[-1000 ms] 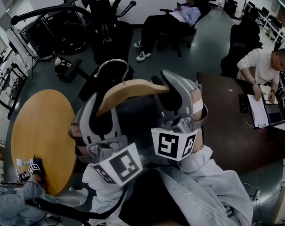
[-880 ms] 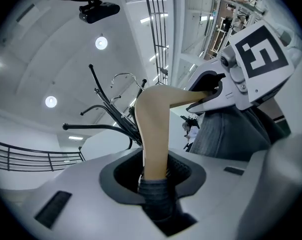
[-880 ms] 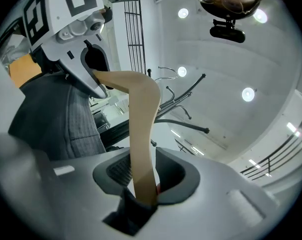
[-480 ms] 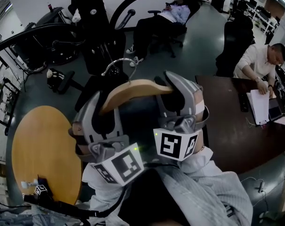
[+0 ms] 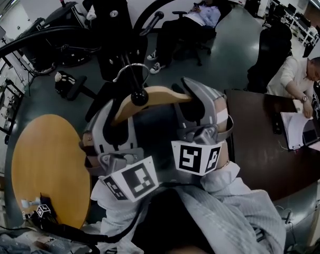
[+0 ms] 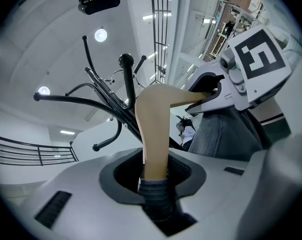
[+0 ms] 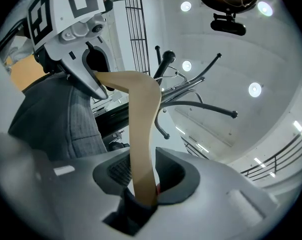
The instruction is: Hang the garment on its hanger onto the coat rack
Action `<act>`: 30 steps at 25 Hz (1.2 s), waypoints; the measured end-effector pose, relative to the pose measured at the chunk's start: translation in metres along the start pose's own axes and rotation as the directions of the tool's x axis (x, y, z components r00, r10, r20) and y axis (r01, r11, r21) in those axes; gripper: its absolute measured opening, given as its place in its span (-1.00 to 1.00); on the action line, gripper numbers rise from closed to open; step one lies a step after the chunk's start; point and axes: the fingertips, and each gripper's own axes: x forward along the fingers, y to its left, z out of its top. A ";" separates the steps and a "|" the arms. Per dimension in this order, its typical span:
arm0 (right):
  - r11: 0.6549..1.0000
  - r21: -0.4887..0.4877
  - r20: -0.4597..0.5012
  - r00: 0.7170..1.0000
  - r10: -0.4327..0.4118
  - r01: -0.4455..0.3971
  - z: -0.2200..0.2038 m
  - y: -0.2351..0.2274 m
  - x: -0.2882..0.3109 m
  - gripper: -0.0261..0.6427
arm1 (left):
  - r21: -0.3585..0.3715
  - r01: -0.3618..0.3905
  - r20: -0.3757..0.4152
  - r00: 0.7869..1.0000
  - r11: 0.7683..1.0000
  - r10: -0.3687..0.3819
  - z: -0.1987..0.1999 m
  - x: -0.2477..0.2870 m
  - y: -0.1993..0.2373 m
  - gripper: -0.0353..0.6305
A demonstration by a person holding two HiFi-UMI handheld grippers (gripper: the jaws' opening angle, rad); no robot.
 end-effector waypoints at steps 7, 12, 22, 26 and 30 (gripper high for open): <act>0.998 0.026 -0.009 0.999 0.053 -0.052 -0.013 0.019 0.023 -0.60 | -0.003 0.016 -0.042 0.999 1.000 -0.016 -0.021 0.020 -0.004 -0.57; 0.994 0.049 -0.022 0.995 0.098 -0.097 -0.023 0.036 0.034 -0.60 | -0.007 0.035 -0.080 0.996 0.999 -0.036 -0.038 0.029 -0.011 -0.57; 0.988 0.077 -0.018 0.991 0.136 -0.135 -0.028 0.055 0.040 -0.60 | 0.014 0.018 -0.096 0.995 1.000 -0.017 -0.054 0.031 -0.015 -0.57; 0.990 0.071 -0.017 0.992 0.122 -0.121 -0.029 0.055 0.040 -0.61 | 0.030 -0.004 -0.068 0.998 1.000 0.006 -0.053 0.031 -0.014 -0.57; 0.991 0.066 -0.026 0.993 0.118 -0.116 -0.030 0.055 0.037 -0.61 | 0.054 -0.027 -0.037 0.999 0.998 0.029 -0.052 0.029 -0.014 -0.57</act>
